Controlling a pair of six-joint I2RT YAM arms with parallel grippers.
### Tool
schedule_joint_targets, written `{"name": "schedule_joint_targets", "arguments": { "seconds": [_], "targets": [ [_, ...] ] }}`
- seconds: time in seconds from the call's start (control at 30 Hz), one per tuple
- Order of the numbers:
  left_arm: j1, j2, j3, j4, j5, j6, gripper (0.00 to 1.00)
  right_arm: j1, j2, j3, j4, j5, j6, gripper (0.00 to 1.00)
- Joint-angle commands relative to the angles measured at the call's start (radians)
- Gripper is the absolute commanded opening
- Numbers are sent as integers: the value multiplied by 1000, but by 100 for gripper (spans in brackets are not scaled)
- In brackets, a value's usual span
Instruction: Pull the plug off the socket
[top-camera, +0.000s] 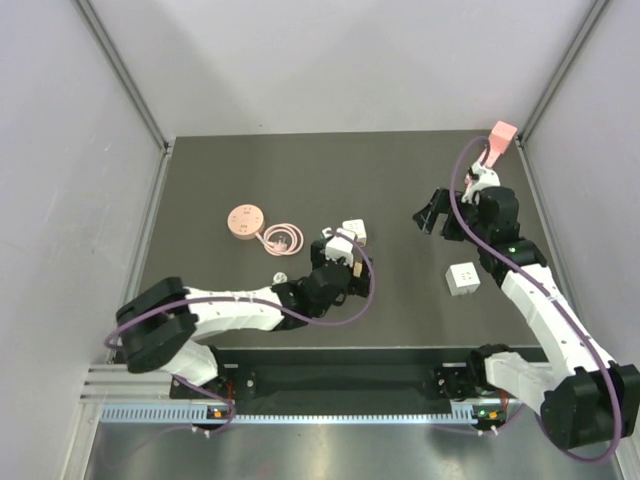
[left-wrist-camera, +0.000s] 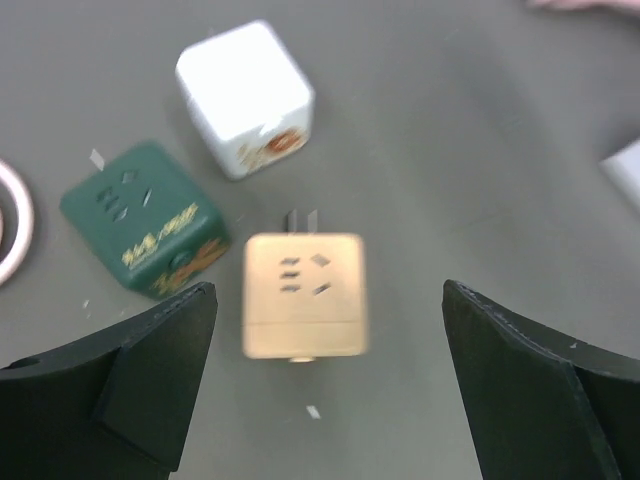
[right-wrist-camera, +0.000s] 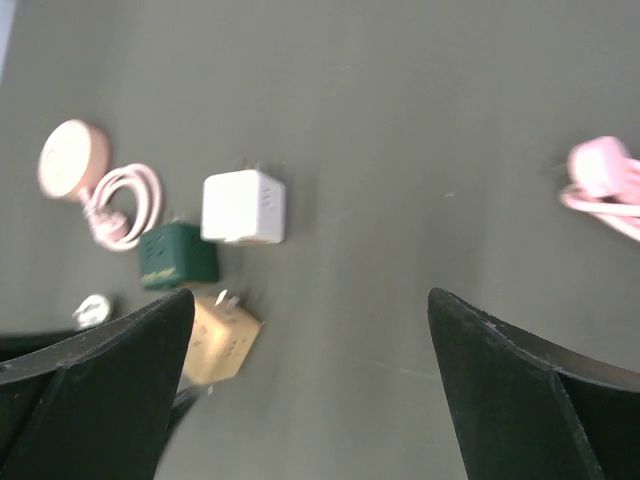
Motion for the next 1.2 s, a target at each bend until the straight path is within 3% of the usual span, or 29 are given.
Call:
{"name": "schedule_joint_targets", "arguments": {
  "seconds": [0.0,0.17,0.33,0.53,0.63,0.73,0.83,0.87,1.07,1.17],
  "targets": [
    [27,-126,85,-73,136,-17,99,-63,24,30,-22,71,-4,100],
    [157,-166,182,-65,347,3,93,-178,148,102,-76,231,46,100],
    [258,-62,357,-13,547,32,91,-286,307,246,-65,302,7,100],
    [327,198,607,105,749,59,88,-387,525,384,36,209,49,100],
    [375,350,739,188,837,45,79,-387,671,485,76,129,52,100],
    [432,508,898,235,942,25,67,-387,815,589,81,98,40,93],
    [462,646,1036,255,1021,13,62,-386,930,674,96,86,25,85],
    [467,692,1055,268,1051,12,60,-386,979,695,95,77,17,78],
    [496,824,1153,314,1064,-56,56,-378,1136,830,70,54,8,62],
    [501,869,1167,328,1079,-73,55,-361,1185,866,61,52,5,59]
  ]
}}
